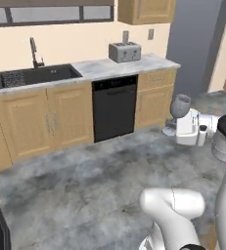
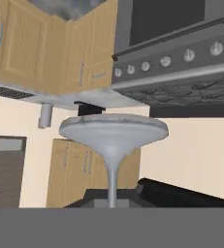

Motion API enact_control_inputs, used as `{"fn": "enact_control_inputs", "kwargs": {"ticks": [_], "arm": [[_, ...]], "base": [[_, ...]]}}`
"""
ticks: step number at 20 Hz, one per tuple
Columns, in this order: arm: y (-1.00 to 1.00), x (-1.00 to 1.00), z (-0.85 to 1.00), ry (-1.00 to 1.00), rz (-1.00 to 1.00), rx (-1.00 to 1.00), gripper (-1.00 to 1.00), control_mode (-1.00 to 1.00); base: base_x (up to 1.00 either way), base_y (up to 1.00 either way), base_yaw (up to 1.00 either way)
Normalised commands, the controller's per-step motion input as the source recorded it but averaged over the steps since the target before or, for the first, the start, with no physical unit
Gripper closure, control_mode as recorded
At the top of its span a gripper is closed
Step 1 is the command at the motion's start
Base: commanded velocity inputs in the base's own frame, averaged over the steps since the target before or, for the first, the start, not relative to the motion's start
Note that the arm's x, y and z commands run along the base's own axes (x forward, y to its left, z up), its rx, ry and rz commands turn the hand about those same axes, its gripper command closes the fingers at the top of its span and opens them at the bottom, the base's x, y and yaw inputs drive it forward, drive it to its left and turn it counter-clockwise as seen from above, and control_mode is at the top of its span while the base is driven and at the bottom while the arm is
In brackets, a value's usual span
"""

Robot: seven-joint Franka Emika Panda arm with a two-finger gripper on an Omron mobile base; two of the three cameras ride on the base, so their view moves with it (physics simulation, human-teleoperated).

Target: Retrieve the wine glasses from the counter and place one next to each plate.

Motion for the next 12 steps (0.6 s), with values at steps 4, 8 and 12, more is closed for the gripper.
{"fn": "enact_control_inputs", "kwargs": {"ticks": [4, 8, 12], "arm": [[0.00, 0.00, 0.00, 0.00, 0.00, 0.00, 1.00, 1.00], [0.00, 0.00, 0.00, 0.00, 0.00, 0.00, 1.00, 1.00], [0.00, 0.00, 0.00, 0.00, 0.00, 0.00, 1.00, 1.00]], "base": [[0.00, 0.00, -1.00], [0.00, 0.00, -1.00], [0.00, 0.00, -1.00]]}}
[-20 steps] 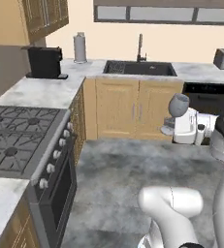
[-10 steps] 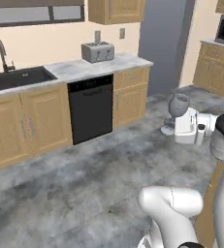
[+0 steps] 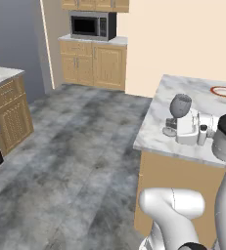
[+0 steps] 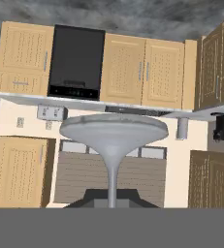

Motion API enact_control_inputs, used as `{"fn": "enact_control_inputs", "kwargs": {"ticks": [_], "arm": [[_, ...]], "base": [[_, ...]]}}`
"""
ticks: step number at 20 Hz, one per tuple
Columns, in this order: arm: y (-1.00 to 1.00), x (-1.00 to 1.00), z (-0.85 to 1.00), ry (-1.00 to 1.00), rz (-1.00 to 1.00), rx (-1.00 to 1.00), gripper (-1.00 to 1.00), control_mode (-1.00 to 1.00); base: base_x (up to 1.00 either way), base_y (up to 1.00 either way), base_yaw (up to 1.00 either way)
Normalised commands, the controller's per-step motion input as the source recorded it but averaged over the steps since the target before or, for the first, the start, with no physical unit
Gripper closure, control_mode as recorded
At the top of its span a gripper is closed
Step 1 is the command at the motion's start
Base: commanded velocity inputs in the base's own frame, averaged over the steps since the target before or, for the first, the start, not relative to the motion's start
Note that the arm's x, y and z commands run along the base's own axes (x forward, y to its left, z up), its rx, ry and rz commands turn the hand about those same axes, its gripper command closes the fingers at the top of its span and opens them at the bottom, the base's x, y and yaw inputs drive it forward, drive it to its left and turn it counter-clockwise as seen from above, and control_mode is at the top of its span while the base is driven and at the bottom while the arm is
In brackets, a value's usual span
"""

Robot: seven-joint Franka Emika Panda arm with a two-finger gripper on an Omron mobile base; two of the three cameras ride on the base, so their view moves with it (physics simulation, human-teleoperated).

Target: Retrieve the wine glasses from the counter and place one next to each plate.

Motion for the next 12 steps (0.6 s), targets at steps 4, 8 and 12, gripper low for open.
{"fn": "enact_control_inputs", "kwargs": {"ticks": [4, 8, 12], "arm": [[0.00, 0.00, 0.00, 0.00, 0.00, 0.00, 1.00, 1.00], [0.00, 0.00, 0.00, 0.00, 0.00, 0.00, 1.00, 1.00], [0.00, 0.00, 0.00, 0.00, 0.00, 0.00, 1.00, 1.00]], "base": [[0.00, 0.00, -1.00], [-0.06, 0.03, -0.97], [-0.22, -0.21, -0.79]]}}
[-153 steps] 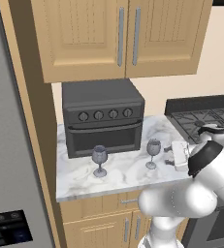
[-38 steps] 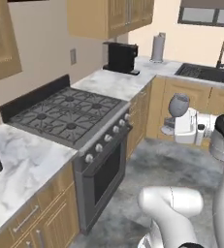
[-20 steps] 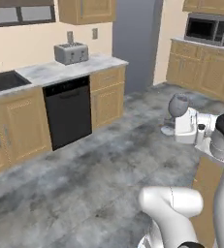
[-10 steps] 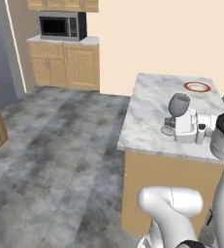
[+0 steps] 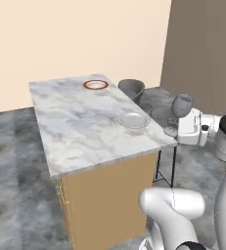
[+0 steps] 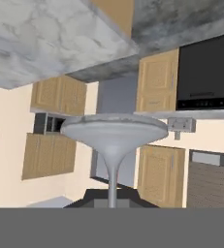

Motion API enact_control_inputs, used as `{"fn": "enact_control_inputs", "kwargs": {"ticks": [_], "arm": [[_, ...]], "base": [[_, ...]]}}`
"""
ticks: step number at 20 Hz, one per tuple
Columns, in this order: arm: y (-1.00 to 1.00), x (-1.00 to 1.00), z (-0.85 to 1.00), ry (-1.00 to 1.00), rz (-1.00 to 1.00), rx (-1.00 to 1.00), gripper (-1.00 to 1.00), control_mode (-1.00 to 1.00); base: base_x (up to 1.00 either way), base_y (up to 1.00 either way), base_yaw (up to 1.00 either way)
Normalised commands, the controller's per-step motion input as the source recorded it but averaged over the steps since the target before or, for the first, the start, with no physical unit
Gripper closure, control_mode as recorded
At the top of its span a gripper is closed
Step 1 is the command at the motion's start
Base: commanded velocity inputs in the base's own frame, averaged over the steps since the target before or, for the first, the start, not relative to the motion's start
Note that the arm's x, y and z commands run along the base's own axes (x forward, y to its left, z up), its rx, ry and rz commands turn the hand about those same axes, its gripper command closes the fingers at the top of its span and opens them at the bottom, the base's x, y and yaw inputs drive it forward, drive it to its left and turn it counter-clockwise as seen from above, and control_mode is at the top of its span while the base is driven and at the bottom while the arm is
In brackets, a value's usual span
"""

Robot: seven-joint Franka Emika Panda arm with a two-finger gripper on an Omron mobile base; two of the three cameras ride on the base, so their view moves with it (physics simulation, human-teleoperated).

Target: Retrieve the wine glasses from the counter and place one next to each plate.

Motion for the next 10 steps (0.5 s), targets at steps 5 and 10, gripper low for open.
{"fn": "enact_control_inputs", "kwargs": {"ticks": [5, 10], "arm": [[0.00, 0.00, 0.00, 0.00, 0.00, 0.00, 1.00, 1.00], [0.00, 0.00, 0.00, 0.00, 0.00, 0.00, 1.00, 1.00]], "base": [[0.28, -0.88, -0.10], [0.18, -1.00, 0.23]]}}
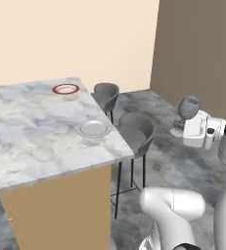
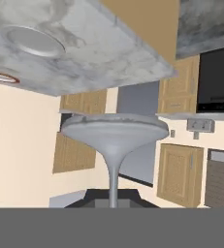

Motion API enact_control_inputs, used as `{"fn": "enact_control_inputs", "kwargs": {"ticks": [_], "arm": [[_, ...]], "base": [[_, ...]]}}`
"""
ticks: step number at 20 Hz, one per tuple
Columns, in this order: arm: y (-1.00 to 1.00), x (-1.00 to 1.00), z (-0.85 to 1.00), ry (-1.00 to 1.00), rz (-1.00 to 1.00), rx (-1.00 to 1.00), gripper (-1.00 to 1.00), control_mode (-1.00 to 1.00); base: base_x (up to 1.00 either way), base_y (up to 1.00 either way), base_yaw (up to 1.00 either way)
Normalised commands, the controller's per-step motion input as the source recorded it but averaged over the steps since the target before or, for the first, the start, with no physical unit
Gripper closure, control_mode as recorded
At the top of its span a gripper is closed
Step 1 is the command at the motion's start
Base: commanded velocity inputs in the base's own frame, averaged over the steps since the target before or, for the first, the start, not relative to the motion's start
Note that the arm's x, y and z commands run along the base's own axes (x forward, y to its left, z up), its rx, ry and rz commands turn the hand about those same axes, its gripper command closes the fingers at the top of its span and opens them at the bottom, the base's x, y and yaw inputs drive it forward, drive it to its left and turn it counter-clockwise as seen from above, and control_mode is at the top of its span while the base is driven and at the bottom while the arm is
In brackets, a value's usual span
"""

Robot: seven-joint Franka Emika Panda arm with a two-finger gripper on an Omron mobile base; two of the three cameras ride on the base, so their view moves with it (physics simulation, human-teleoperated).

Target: Retrieve the wine glasses from the counter and place one next to each plate.

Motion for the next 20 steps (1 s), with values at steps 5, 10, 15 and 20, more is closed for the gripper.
{"fn": "enact_control_inputs", "kwargs": {"ticks": [5, 10, 15, 20], "arm": [[0.00, 0.00, 0.00, 0.00, 0.00, 0.00, 1.00, 1.00], [0.00, 0.00, 0.00, 0.00, 0.00, 0.00, 1.00, 1.00], [0.00, 0.00, 0.00, 0.00, 0.00, 0.00, 1.00, 1.00], [0.00, 0.00, 0.00, 0.00, 0.00, 0.00, 1.00, 1.00]], "base": [[0.03, -1.00, 0.44], [0.00, -1.00, 0.61], [0.01, -1.00, 0.62], [0.04, -0.99, 0.61]]}}
